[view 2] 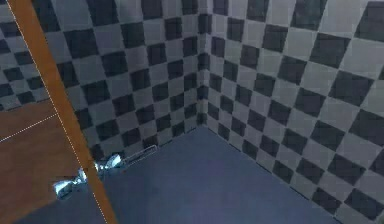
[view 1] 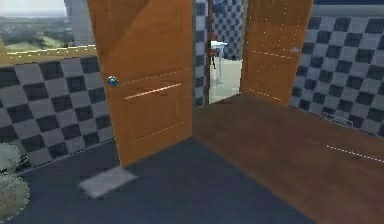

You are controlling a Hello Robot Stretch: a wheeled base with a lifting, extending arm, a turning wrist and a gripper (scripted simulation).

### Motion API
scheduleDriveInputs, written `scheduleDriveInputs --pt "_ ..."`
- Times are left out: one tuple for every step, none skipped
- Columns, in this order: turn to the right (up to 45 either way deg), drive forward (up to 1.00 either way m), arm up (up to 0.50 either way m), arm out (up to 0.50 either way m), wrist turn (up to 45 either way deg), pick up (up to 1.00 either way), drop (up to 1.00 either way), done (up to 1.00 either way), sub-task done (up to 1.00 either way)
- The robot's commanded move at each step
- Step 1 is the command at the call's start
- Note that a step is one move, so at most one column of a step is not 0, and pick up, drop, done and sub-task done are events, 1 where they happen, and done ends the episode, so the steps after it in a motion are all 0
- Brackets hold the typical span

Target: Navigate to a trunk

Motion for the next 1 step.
scheduleDriveInputs --pt "0.0 0.55 0.0 0.0 0.0 0.0 0.0 0.0 0.0"
